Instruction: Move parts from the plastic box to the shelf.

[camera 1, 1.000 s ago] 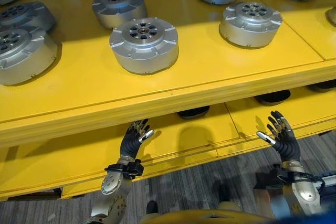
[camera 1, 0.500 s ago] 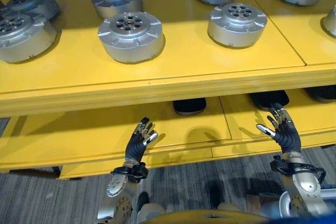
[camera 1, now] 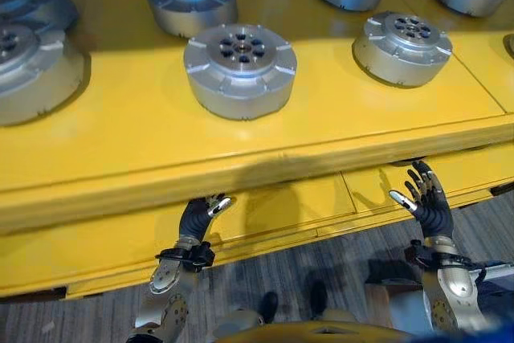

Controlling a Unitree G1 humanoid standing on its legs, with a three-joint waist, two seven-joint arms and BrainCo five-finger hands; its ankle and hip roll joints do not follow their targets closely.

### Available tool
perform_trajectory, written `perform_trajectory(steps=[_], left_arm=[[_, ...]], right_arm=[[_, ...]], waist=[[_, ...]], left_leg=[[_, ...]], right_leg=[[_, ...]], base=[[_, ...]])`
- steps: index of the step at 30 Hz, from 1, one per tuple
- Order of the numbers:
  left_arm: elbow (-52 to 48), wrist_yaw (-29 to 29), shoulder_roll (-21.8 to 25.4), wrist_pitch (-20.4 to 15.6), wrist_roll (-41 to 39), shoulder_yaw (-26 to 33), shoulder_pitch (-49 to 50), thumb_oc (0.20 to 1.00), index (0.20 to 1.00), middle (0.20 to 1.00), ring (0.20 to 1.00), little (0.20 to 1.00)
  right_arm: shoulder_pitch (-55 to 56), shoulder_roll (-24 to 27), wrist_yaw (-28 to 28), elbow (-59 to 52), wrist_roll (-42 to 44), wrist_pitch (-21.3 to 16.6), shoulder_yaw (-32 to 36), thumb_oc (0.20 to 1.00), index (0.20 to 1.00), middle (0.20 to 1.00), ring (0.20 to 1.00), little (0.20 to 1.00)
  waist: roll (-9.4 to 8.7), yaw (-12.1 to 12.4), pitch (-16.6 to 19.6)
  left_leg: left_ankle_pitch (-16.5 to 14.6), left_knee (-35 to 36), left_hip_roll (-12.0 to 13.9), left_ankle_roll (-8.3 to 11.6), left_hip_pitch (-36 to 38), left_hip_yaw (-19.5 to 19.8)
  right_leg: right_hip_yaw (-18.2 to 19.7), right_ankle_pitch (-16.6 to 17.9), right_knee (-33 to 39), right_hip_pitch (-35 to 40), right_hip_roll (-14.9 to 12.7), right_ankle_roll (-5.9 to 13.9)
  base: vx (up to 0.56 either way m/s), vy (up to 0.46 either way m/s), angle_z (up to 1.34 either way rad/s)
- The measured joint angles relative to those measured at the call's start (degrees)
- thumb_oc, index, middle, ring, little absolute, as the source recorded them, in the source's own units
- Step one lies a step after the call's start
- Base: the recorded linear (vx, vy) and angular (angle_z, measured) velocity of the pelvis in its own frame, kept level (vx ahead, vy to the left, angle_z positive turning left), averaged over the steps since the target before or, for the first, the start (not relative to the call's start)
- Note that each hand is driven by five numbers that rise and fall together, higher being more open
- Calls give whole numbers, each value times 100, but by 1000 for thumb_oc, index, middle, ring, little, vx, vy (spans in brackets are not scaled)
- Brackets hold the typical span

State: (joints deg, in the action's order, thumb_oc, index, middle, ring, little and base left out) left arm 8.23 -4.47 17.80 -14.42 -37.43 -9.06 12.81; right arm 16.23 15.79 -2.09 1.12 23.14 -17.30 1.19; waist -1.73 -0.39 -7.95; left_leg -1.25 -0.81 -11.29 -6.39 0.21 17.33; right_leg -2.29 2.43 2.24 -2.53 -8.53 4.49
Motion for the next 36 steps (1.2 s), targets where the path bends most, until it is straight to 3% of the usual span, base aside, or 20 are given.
perform_trajectory(steps=[2,10,14,17,18,19,20,21,23,24,25,27,28,29,31,32,34,36], left_arm=[[-1,3,-115,-1,4,5,-12,1000,1000,1000,1000,1000],[-7,73,-165,1,92,-1,-47,1000,1000,1000,1000,1000],[-11,76,-134,11,100,-7,-45,1000,1000,1000,1000,1000],[-8,112,-30,18,133,-54,-172,1000,1000,1000,1000,1000],[-20,133,1,1,190,-48,-197,1000,1000,1000,1000,1000],[-16,159,66,6,235,-41,-160,1000,1000,1000,1000,1000],[8,239,66,43,261,-32,-156,1000,1000,1000,1000,1000],[-2,240,21,54,262,-41,-153,1000,1000,1000,1000,1000],[-25,242,28,51,259,11,-124,1000,1000,1000,1000,1000],[-39,242,21,53,258,72,-15,1000,1000,1000,1000,1000],[-78,243,26,57,258,148,190,1000,1000,1000,1000,1000],[-243,243,80,59,254,357,469,1000,1000,1000,1000,1000],[-235,246,77,87,253,416,461,1000,1000,1000,1000,1000],[-246,242,74,105,257,455,463,1000,1000,1000,1000,1000],[-244,239,81,132,258,543,424,1000,1000,1000,1000,1000],[-221,238,19,134,257,582,455,1000,1000,1000,1000,1000],[-215,234,-171,151,256,572,456,1000,1000,1000,1000,1000],[-226,191,-419,180,256,363,566,1000,1000,1000,1000,1000]], right_arm=[[39,4,44,0,29,74,-5,1000,1000,1000,1000,1000],[-20,18,84,-3,33,102,-105,1000,1000,1000,1000,1000],[-29,16,89,-4,34,148,-118,1000,1000,1000,1000,1000],[-120,2,94,-22,42,221,-192,1000,1000,1000,1000,1000],[-182,13,76,-14,42,239,-228,1000,1000,1000,1000,1000],[-342,31,72,-4,39,268,-274,1000,1000,1000,1000,1000],[-611,53,23,-1,40,280,-314,1000,1000,1000,1000,1000],[-653,101,6,-13,40,280,-310,1000,1000,1000,1000,1000],[-637,-1,-42,-12,41,282,-390,1000,1000,1000,1000,1000],[-649,-8,-18,-11,33,311,-534,1000,1000,1000,1000,1000],[-644,-15,-5,-16,32,315,-614,1000,1000,1000,1000,1000],[-497,-130,-43,-99,30,312,-548,1000,1000,1000,1000,1000],[-501,-170,-47,-108,30,322,-563,1000,1000,1000,1000,1000],[-416,-172,-35,-139,25,331,-577,1000,1000,1000,1000,1000],[-178,-181,-35,-275,25,330,-566,1000,1000,1000,1000,1000],[-96,-132,-25,-283,28,339,-541,1000,1000,1000,1000,1000],[85,-84,-12,-368,29,340,-305,1000,1000,1000,1000,1000],[339,145,-32,-413,39,341,106,1000,1000,1000,1000,1000]], waist=[[99,-12,43],[94,-36,48],[84,-68,43],[63,-221,12],[20,-162,-89],[13,11,-197],[70,158,-341],[157,175,-364],[250,136,-411],[263,349,-415],[226,510,-345],[-76,639,-160],[-171,689,-129],[-258,725,-70],[-547,636,123],[-576,581,219],[-501,416,228],[-130,210,322]], left_leg=[[1,73,-7,-1,54,-41],[-1,136,53,2,315,-126],[-3,287,69,3,350,-326],[30,373,67,-50,269,-750],[38,332,76,-62,247,-1118],[22,291,125,-87,179,-1479],[-133,-53,187,-310,-27,-2001],[-206,-156,205,-270,-70,-1901],[-191,-169,417,-325,-54,-2112],[-191,-55,529,-299,102,-2369],[-225,-11,596,-245,155,-2656],[-226,-1,493,-208,51,-3012],[-220,27,490,-122,54,-3149],[-214,68,491,-31,63,-3257],[-151,79,505,192,-28,-3477],[-45,70,785,426,-130,-3705],[85,66,1053,627,-225,-3711],[228,219,1432,825,-163,-3455]], right_leg=[[-1,9,145,86,22,-1],[32,-2,299,381,48,22],[308,-165,44,146,35,213],[617,-278,-543,-414,55,296],[602,-201,-768,-704,63,416],[322,-189,-1087,-942,7,487],[-822,-218,-1970,-1388,-482,475],[-1546,-232,-2280,-1354,-962,458],[-1650,-290,-2836,-997,-1409,500],[-1796,-316,-3343,-891,-1673,474],[-1708,-273,-3401,-749,-1810,548],[-2231,-100,-2517,-133,-2356,816],[-2561,-13,-2021,215,-2449,960],[-2673,114,-1613,418,-2434,1003],[-2600,475,-800,715,-2155,980],[-2567,323,-218,704,-1771,966],[-2495,172,251,741,-1346,895],[-2486,91,295,762,-903,666]], base=[[26,37,-18],[11,69,-6],[-74,162,-29],[-163,180,-72],[-216,163,-142],[-84,63,-183],[-99,62,-160],[-82,37,-99],[-27,-18,-35],[-23,-37,-111],[-41,-35,-149],[20,-74,-113],[31,-145,-93],[7,-196,-79],[-8,-285,-82],[12,-308,-92],[26,-203,-64],[26,-194,-23]])
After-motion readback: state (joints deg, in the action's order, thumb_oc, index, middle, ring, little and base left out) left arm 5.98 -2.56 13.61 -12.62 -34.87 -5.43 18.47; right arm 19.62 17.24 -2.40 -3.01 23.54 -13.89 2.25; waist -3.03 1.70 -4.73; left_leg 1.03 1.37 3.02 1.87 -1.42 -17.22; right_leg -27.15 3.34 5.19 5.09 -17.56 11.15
